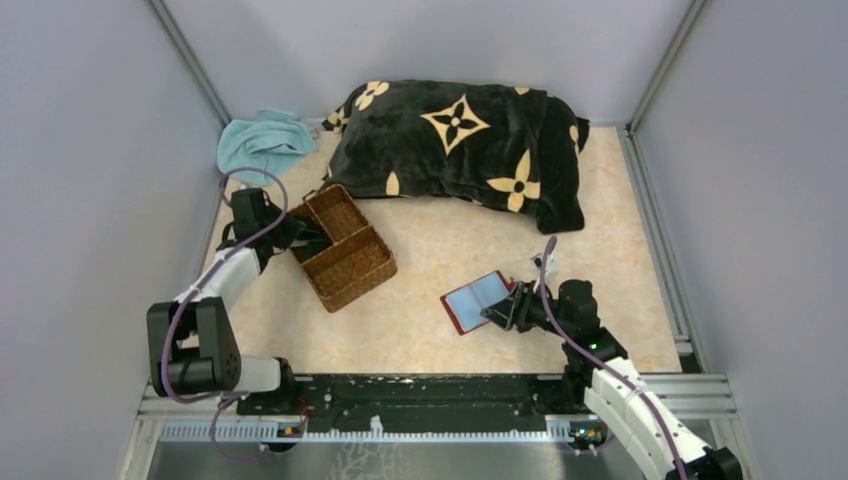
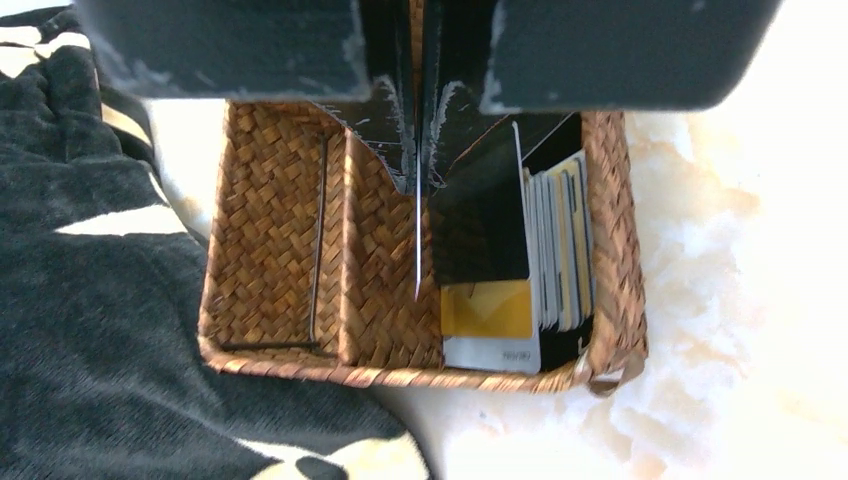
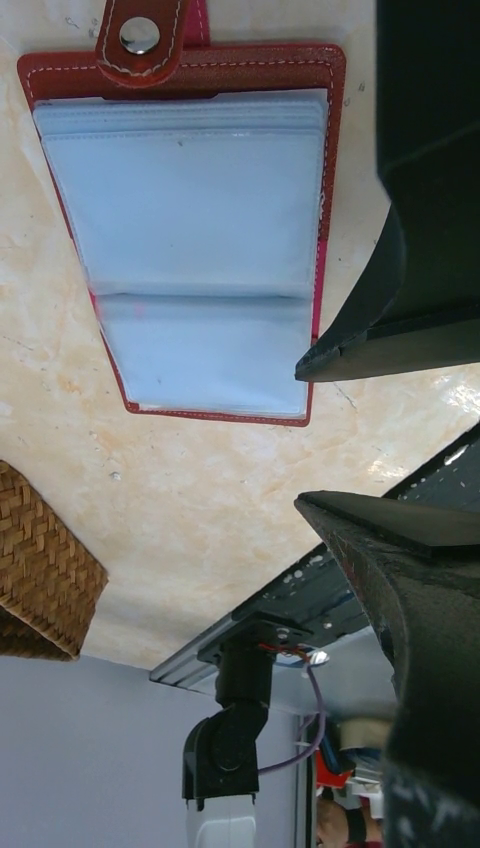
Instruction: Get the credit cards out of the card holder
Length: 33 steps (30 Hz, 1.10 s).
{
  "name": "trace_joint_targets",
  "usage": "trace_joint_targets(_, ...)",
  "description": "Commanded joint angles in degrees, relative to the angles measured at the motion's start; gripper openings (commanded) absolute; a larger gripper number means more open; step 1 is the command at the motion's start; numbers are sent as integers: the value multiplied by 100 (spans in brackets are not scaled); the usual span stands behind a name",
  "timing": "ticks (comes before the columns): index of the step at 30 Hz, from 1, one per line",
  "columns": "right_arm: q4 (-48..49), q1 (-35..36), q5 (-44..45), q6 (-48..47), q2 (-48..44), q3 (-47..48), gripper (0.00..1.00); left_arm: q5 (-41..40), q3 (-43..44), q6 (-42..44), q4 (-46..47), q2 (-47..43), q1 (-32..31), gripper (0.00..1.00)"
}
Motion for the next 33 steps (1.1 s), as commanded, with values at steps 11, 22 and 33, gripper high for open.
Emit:
trace_joint_targets(11,-63,37,111,-103,-282,1,45,150,191,110,404,79,54,68)
trace_joint_targets(22,-660,40,858,-416,-380,266,44,517,-671,422,566,-1975,-410,71)
trace_joint_targets(33,-1004,791,2183,-951,1138,1110,50,-615,-1819,331,675,-3333,-2888,73)
